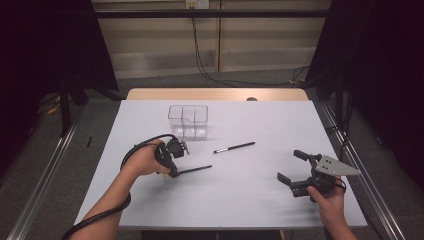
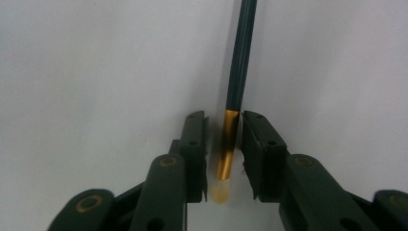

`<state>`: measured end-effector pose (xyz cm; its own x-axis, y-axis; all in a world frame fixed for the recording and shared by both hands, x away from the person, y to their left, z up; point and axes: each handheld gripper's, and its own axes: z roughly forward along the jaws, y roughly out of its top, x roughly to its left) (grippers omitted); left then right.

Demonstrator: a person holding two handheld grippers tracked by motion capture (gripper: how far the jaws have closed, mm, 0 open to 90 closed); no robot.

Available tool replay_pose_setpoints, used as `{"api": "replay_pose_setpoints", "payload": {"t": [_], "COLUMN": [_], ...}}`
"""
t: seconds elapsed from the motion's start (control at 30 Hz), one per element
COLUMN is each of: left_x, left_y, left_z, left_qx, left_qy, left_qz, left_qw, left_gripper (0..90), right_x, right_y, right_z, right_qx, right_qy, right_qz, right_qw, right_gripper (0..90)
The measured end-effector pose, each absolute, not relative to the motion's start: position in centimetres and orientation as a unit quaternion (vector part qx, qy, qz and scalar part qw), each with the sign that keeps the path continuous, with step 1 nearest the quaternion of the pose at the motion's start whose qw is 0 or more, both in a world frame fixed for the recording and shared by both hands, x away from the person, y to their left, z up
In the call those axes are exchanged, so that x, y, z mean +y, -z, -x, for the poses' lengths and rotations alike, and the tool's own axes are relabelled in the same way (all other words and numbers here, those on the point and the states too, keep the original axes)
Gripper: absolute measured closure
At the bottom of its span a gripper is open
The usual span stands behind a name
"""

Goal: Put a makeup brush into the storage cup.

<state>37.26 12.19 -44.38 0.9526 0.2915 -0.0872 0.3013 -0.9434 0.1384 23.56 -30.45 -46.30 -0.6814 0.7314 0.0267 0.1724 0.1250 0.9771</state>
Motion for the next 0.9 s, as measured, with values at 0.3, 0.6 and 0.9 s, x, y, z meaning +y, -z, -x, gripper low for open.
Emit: {"api": "replay_pose_setpoints", "payload": {"t": [0.3, 0.6, 0.9], "left_x": [11.39, 11.68, 11.76], "left_y": [44.5, 44.55, 44.28], "left_z": [-37.4, -37.27, -37.06], "left_qx": [0.132, 0.145, 0.163], "left_qy": [0.037, 0.035, 0.055], "left_qz": [-0.989, -0.987, -0.983], "left_qw": [0.047, 0.057, 0.065], "left_gripper": [83.8, 84.4, 84.5], "right_x": [-30.41, -30.41, -30.35], "right_y": [46.34, 46.35, 46.39], "right_z": [-23.66, -23.73, -23.78], "right_qx": [0.713, 0.714, 0.717], "right_qy": [-0.577, -0.575, -0.572], "right_qz": [-0.318, -0.318, -0.319], "right_qw": [0.241, 0.241, 0.239], "right_gripper": [0.0, 0.0, 0.0]}}
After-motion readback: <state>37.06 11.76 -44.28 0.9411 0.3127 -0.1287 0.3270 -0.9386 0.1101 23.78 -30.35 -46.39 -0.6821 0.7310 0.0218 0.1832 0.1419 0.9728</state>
